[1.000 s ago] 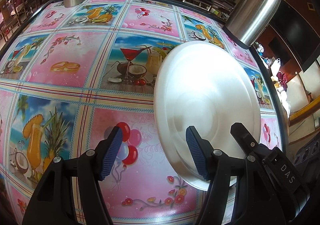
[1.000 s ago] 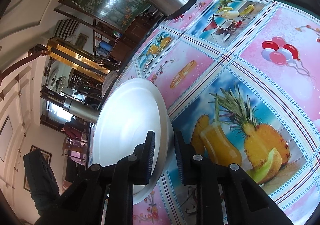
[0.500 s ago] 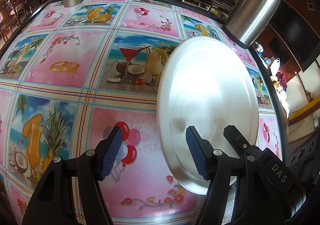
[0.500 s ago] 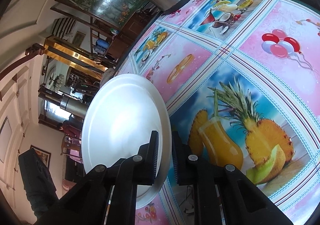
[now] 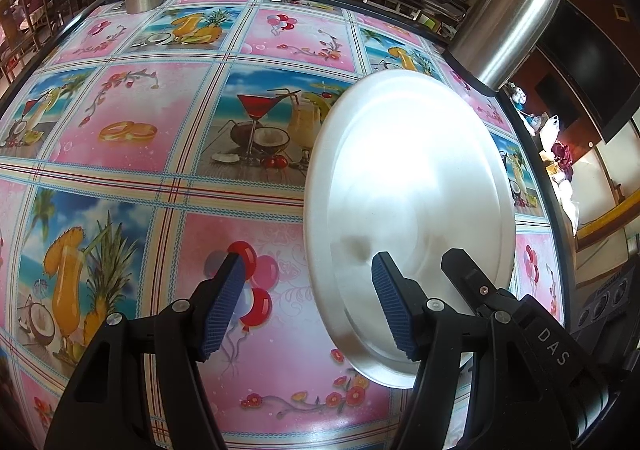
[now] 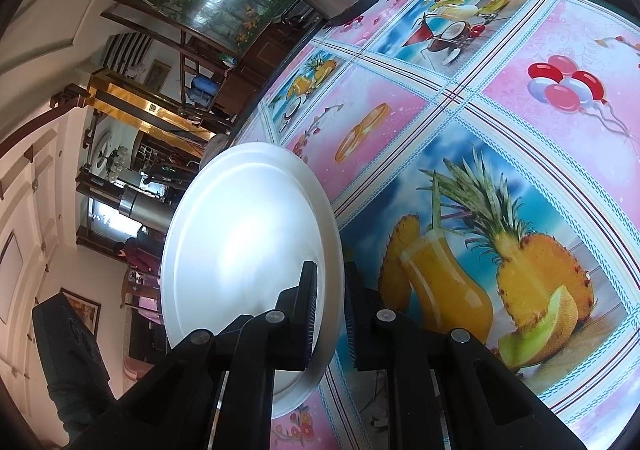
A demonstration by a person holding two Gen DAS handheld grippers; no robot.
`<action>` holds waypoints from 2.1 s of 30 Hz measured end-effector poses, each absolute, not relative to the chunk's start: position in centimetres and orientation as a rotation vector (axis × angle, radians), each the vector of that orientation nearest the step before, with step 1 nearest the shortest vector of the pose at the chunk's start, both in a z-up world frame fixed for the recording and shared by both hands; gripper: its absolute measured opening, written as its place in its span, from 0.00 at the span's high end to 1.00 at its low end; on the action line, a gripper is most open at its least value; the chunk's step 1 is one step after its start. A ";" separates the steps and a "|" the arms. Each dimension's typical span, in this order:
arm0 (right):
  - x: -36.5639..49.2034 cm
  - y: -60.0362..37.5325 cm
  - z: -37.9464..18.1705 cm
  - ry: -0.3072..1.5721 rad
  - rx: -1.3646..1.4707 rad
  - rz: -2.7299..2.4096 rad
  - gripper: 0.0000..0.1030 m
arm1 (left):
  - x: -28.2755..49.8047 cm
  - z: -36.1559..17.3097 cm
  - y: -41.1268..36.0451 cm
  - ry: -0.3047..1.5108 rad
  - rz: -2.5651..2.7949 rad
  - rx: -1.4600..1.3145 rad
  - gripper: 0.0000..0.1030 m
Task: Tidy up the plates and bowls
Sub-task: 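Lift the white bowl with both grippers and tilt it on its rim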
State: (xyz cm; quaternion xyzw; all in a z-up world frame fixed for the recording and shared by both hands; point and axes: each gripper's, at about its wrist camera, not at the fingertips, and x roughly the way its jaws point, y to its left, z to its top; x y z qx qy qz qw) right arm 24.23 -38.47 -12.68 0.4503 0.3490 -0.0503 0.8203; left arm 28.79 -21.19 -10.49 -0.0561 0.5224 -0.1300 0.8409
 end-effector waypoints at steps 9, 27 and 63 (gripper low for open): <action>24.3 -38.5 -12.7 0.744 0.957 -0.106 0.87 | 28.6 -10.5 -21.7 1.103 -0.286 -0.103 0.37; 24.3 -38.5 -12.8 0.744 0.960 -0.105 0.87 | 28.3 -10.5 -22.3 1.100 -0.298 -0.084 0.37; 23.9 -38.9 -13.1 0.739 1.008 -0.094 0.85 | 29.9 -10.5 -19.2 1.170 -0.347 -0.263 0.37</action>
